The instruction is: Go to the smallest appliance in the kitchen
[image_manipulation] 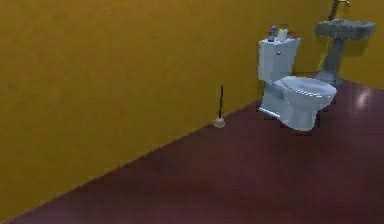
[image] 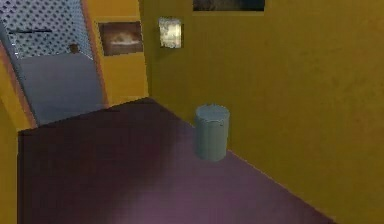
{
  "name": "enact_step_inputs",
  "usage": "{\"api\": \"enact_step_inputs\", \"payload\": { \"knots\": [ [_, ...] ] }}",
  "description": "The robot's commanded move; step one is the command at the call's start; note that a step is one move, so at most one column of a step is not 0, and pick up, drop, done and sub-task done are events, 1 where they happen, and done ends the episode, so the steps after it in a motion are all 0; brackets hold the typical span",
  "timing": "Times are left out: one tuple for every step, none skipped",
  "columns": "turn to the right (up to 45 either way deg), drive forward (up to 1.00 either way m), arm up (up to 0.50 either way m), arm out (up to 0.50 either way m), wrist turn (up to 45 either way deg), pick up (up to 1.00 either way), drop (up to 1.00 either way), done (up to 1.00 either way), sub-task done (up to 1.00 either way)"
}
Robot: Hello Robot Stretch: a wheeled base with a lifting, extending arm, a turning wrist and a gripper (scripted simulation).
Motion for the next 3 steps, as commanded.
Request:
{"api": "enact_step_inputs", "payload": {
  "knots": [
    [-33.0, 0.00, 0.00, 0.00, 0.0, 0.00, 0.00, 0.00, 0.00],
    [0.0, 1.00, 0.00, 0.00, 0.0, 0.00, 0.00, 0.00, 0.00],
    [0.0, 1.00, 0.00, 0.00, 0.0, 0.00, 0.00, 0.00, 0.00]
  ]
}}
